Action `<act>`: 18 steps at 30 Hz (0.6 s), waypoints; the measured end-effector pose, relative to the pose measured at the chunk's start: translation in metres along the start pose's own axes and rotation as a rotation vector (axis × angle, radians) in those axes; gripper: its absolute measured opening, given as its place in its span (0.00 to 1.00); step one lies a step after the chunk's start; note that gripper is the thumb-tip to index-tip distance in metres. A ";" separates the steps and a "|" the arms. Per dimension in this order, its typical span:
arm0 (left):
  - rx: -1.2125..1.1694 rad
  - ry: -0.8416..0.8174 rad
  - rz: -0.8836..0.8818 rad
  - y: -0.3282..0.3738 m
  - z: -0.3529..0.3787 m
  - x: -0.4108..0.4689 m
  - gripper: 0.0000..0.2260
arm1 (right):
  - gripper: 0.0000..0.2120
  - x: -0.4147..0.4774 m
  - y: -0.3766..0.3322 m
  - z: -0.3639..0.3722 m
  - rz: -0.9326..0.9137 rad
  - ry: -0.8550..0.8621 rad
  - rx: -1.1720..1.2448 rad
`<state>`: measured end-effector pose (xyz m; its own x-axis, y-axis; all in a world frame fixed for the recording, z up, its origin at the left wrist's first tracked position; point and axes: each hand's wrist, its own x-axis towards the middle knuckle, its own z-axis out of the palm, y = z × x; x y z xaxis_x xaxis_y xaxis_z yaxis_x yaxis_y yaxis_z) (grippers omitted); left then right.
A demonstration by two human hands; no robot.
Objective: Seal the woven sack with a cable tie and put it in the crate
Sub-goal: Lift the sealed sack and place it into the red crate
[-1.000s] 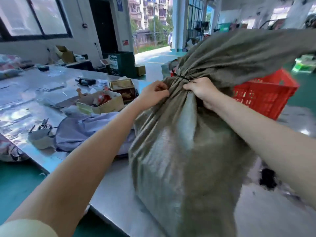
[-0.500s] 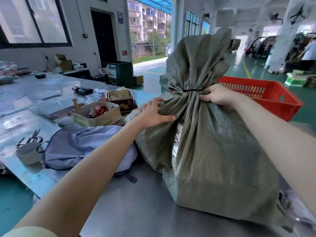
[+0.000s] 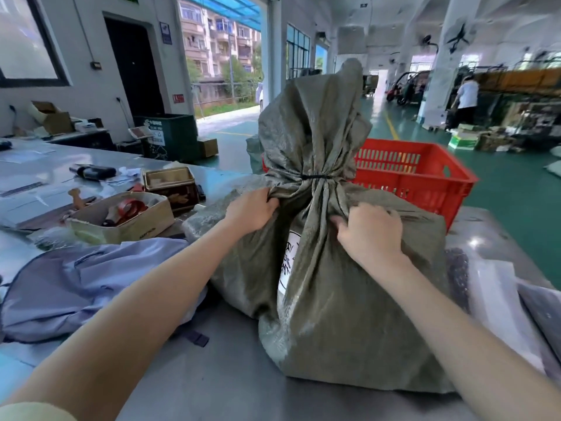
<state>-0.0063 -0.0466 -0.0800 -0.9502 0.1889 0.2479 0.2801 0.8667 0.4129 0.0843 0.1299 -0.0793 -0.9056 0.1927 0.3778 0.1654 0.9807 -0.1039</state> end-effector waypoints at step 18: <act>-0.380 0.088 0.165 0.081 -0.064 -0.010 0.34 | 0.15 0.071 -0.006 -0.101 0.106 0.450 0.644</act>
<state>0.0344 -0.0078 0.0076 -0.8778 0.2567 0.4045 0.4735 0.5934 0.6509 0.0587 0.1409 0.0406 -0.6300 0.4128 0.6578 -0.1416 0.7718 -0.6199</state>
